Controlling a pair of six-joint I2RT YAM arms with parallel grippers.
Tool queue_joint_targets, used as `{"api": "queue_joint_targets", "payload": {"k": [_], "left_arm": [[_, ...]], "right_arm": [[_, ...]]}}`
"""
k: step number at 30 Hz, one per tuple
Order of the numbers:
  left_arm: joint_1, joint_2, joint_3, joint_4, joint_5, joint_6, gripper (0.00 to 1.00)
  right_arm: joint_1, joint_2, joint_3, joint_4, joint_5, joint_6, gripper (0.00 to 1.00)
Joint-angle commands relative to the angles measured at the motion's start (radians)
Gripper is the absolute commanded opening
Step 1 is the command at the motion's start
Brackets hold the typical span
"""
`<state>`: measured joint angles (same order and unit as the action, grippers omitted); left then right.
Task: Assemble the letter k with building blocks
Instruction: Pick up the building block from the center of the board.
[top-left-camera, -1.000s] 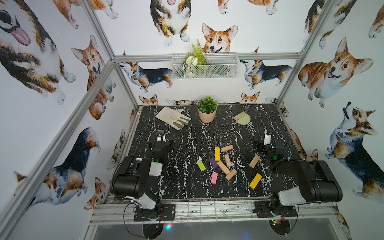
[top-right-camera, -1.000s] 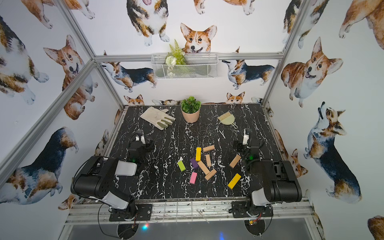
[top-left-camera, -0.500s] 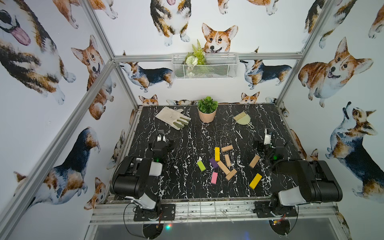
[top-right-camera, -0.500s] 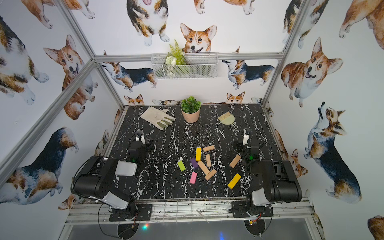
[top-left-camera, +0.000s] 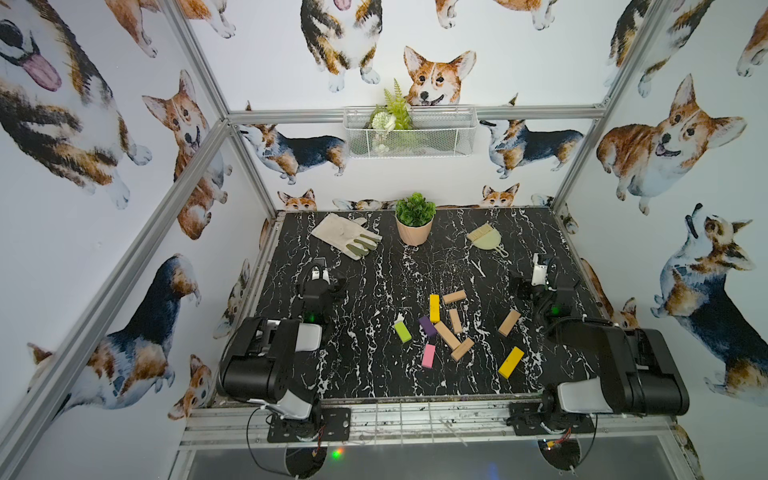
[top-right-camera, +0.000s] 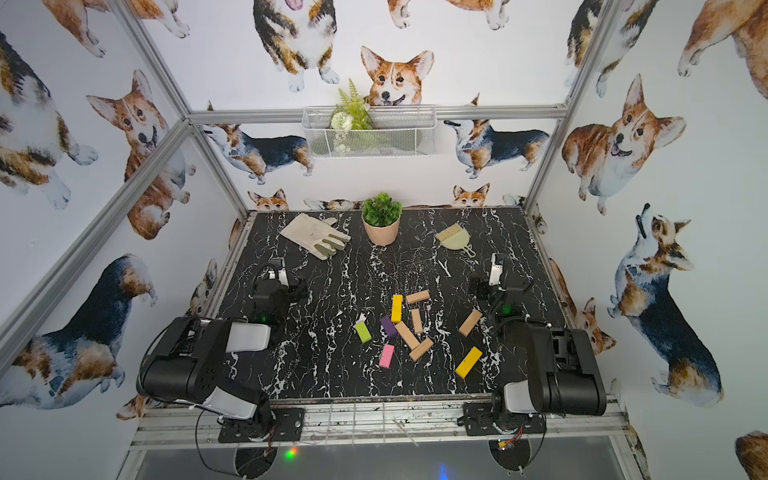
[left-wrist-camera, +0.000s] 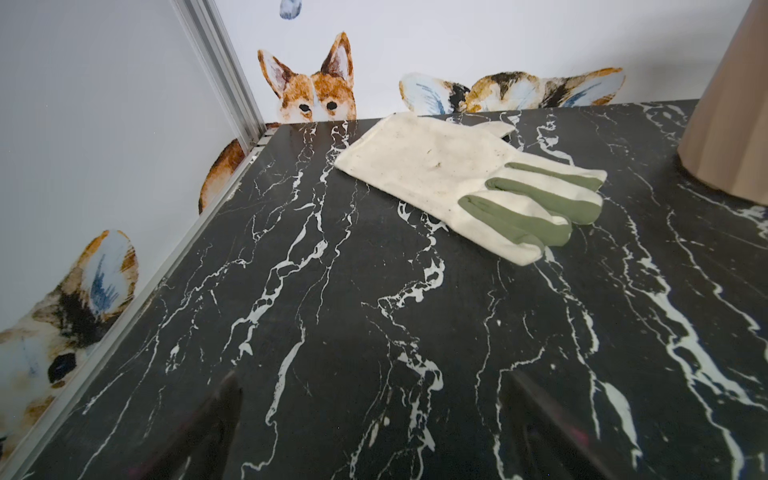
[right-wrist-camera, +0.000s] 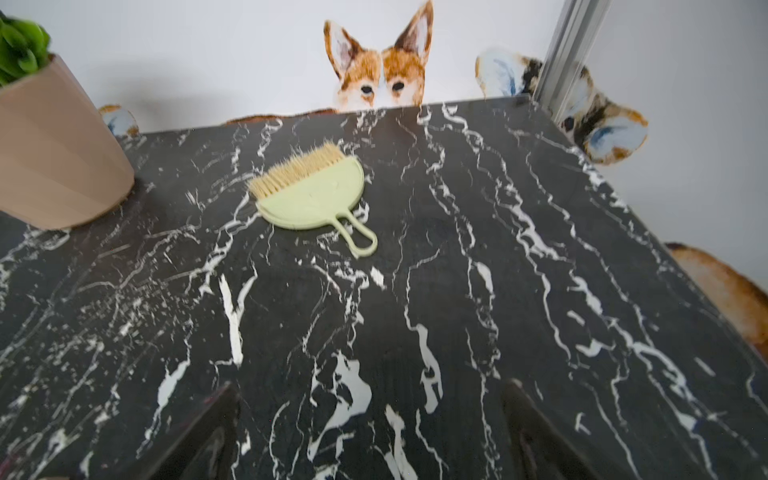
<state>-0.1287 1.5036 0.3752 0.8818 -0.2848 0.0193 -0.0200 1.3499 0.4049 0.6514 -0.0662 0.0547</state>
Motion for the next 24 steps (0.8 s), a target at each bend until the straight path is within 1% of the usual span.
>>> {"api": "queue_joint_targets", "payload": {"k": [1,3,4,6,7,8,10,12,14,16,18,20,22,24], "left_arm": [[-0.009,-0.098,0.042,-0.145,-0.021,0.011,1.0],[-0.011,-0.174,0.076,-0.257,-0.051,-0.013,1.0],[-0.011,-0.212,0.108,-0.34,-0.096,-0.077,1.0],[-0.011,-0.265,0.208,-0.581,-0.149,-0.215,1.0],[-0.011,-0.274,0.275,-0.715,-0.159,-0.29,1.0],[-0.011,-0.273,0.332,-0.82,-0.156,-0.336,1.0],[-0.011,-0.256,0.446,-0.991,-0.108,-0.388,1.0],[-0.012,-0.241,0.536,-1.094,-0.071,-0.434,1.0],[-0.011,-0.221,0.606,-1.194,-0.051,-0.502,1.0],[-0.011,-0.194,0.674,-1.286,0.0,-0.513,1.0],[-0.011,-0.171,0.713,-1.348,0.036,-0.525,1.0],[-0.011,-0.144,0.749,-1.414,0.065,-0.512,1.0],[-0.011,-0.105,0.792,-1.498,0.076,-0.495,1.0],[-0.011,-0.051,0.856,-1.591,0.063,-0.455,1.0]], "right_arm": [[0.017,-0.113,0.089,-0.246,0.056,0.025,0.99],[0.06,-0.182,0.148,-0.383,0.097,0.022,0.97],[0.103,-0.209,0.177,-0.436,0.125,0.003,0.97],[0.199,-0.221,0.235,-0.541,0.163,0.0,0.96],[0.258,-0.222,0.276,-0.605,0.181,0.006,0.95],[0.317,-0.222,0.311,-0.657,0.213,0.007,0.95],[0.455,-0.181,0.401,-0.763,0.271,0.023,0.95],[0.576,-0.1,0.504,-0.879,0.331,0.062,0.94],[0.68,0.002,0.619,-1.001,0.354,0.126,0.94],[0.777,0.123,0.738,-1.121,0.356,0.192,0.95],[0.863,0.22,0.825,-1.192,0.368,0.228,0.99],[0.931,0.306,0.898,-1.248,0.371,0.266,1.0],[0.98,0.381,0.971,-1.311,0.344,0.305,1.0],[1.012,0.443,1.032,-1.375,0.308,0.337,1.0]]}}
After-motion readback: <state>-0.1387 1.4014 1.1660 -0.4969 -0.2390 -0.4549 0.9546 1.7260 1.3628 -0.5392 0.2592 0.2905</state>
